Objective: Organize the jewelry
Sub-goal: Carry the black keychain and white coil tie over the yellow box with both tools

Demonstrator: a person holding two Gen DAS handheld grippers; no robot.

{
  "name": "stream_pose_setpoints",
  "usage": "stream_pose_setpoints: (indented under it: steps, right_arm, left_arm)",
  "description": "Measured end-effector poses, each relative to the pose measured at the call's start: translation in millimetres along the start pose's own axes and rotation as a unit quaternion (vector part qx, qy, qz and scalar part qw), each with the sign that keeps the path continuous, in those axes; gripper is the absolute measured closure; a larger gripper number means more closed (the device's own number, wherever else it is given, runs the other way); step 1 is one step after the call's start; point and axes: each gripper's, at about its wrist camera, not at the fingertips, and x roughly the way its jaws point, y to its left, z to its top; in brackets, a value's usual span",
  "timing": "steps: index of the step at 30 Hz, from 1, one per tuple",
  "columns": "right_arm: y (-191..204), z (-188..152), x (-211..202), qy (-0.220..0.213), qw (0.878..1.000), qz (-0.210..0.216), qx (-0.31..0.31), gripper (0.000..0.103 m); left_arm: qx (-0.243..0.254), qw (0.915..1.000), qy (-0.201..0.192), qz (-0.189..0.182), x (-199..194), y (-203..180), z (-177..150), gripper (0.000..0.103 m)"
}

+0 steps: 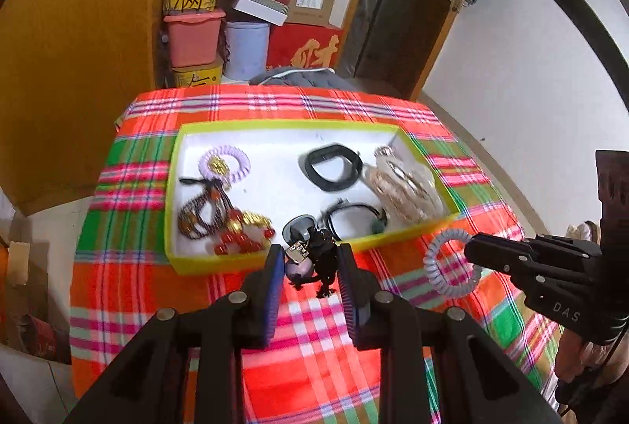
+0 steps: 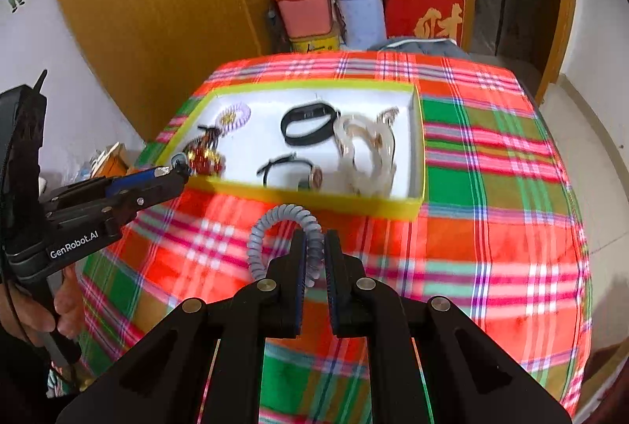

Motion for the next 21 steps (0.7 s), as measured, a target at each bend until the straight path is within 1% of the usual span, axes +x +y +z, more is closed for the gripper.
stream_pose_setpoints:
  steps: [5,12,17,21]
  right_arm:
    - [-3,23,7,-0.013,1.0,0.002,0.005,0.094]
    - [-2,56,26,-0.022,1.0,0.003,0.003,0.094]
    - [4,68,50,-0.01,1.0,0.003,-0.003,0.094]
    - [6,71,67,0.003,1.0,0.006,-0.004,0.094]
  left_arm:
    - [-0.005,1.0,-0.006,0.005,7,9,18,0.076]
    - [-0.004,0.9999,0.004,0.009,34,19,39,0.075]
    - [-0.007,0.9999,0.007,0.011,51,27,49,0.075]
    - [-0.013,0.9998,0.01,0.011,60,36,52,0.075]
